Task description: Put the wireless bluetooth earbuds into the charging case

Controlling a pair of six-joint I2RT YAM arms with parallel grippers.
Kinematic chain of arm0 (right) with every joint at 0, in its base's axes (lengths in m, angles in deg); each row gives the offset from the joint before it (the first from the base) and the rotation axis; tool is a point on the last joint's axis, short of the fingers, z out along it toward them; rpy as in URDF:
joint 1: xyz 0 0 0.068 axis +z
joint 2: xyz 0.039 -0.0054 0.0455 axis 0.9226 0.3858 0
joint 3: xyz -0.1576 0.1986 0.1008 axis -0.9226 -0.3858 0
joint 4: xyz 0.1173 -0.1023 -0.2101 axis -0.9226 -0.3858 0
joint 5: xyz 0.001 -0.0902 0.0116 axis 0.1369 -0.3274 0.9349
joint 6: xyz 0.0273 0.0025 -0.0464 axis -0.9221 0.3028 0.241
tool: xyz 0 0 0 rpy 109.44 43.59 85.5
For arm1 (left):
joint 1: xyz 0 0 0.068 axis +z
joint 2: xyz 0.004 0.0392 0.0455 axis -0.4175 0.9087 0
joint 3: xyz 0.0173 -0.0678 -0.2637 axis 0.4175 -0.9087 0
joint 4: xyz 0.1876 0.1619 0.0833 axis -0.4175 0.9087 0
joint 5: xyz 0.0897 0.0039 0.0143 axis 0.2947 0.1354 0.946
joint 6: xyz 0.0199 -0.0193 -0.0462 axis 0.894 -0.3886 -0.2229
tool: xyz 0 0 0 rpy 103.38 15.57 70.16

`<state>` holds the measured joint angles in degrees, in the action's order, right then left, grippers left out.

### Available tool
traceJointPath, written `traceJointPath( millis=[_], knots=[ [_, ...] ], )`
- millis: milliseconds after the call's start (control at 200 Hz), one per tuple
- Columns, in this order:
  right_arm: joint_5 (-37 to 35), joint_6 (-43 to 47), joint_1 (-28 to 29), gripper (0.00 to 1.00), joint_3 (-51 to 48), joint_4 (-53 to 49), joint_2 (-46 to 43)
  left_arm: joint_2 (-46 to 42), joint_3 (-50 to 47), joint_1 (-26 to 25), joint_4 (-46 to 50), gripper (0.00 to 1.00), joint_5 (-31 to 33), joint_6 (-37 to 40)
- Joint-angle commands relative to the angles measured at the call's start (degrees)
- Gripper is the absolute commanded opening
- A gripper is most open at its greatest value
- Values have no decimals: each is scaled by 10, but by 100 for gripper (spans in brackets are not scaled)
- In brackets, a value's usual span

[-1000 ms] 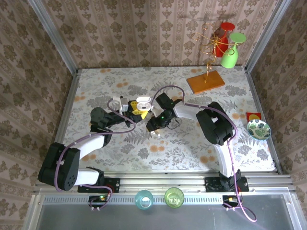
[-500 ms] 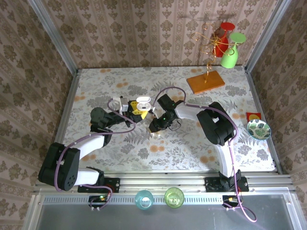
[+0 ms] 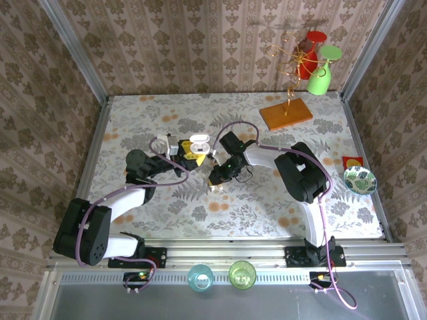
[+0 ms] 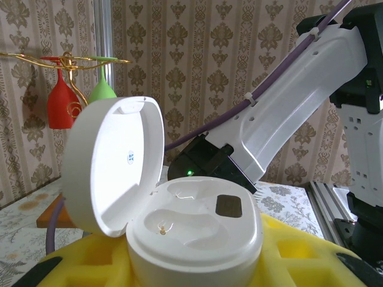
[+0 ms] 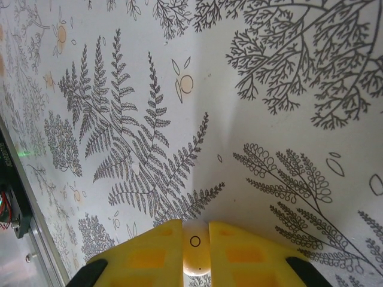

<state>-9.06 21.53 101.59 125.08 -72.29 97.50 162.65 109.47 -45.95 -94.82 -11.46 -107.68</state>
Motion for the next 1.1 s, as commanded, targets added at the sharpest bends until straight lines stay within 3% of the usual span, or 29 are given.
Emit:
traceJointPath(
  millis=[0, 530, 805, 1095],
  knots=[
    [-8, 2, 0, 15, -12, -13, -24, 3, -1, 3, -25, 30, -1, 4],
    [21, 9, 1, 30, -25, -13, -22, 8, 1, 3, -25, 30, -1, 5],
    [10, 13, 1, 20, -25, -19, -26, 8, 2, 3, -25, 30, -1, 4],
    [-27, -6, -3, 18, -33, 0, -61, 8, 0, 4, -24, 30, 8, 13]
  ],
)
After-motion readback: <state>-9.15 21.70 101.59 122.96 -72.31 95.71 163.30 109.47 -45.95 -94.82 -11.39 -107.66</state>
